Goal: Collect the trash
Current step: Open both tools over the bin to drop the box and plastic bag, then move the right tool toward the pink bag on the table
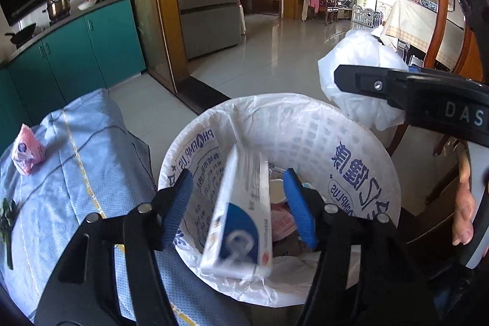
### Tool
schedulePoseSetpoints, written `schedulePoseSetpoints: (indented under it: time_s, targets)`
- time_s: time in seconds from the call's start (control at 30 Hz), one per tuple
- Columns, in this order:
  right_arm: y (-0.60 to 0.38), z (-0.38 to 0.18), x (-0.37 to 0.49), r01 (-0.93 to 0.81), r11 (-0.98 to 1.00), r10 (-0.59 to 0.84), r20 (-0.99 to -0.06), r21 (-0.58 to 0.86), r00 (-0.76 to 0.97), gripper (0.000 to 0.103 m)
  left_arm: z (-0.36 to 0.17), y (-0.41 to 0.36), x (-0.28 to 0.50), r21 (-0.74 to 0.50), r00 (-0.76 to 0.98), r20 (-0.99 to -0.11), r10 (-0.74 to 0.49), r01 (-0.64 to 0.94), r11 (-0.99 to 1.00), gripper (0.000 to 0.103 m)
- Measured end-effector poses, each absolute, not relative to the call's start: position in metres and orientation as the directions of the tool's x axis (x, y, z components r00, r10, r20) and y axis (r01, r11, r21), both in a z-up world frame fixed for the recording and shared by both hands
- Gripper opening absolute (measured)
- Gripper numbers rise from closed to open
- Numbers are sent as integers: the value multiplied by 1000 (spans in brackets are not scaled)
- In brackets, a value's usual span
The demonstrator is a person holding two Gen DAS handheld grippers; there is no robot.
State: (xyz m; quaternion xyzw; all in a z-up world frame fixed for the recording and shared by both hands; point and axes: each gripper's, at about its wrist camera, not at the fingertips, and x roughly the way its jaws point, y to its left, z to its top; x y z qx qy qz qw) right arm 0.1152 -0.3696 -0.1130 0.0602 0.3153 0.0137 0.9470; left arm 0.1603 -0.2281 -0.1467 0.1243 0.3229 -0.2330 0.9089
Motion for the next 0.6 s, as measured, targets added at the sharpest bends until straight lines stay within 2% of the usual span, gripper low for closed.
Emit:
schedulePoseSetpoints:
  time_s: [0.2,0.27,0.33,0.6]
  targets:
    - [-371,-113,117,13,990,74,-597,140,799,65,-140,-223,154,120,718,-621,-315,484,867,65]
    - [-371,-111,117,16,989,72,-587,144,806,78,-137,-217,156,116,720,-618,-316,481,869,65]
    - [-371,-109,115,19,989,68,-573,145,816,84,-135,-214,156,116,724,-614,-313,475,872,65]
    - [-369,-107,120,22,987,72,-572,157,817,88,-132,-196,158,107,722,-623,-301,460,881,69]
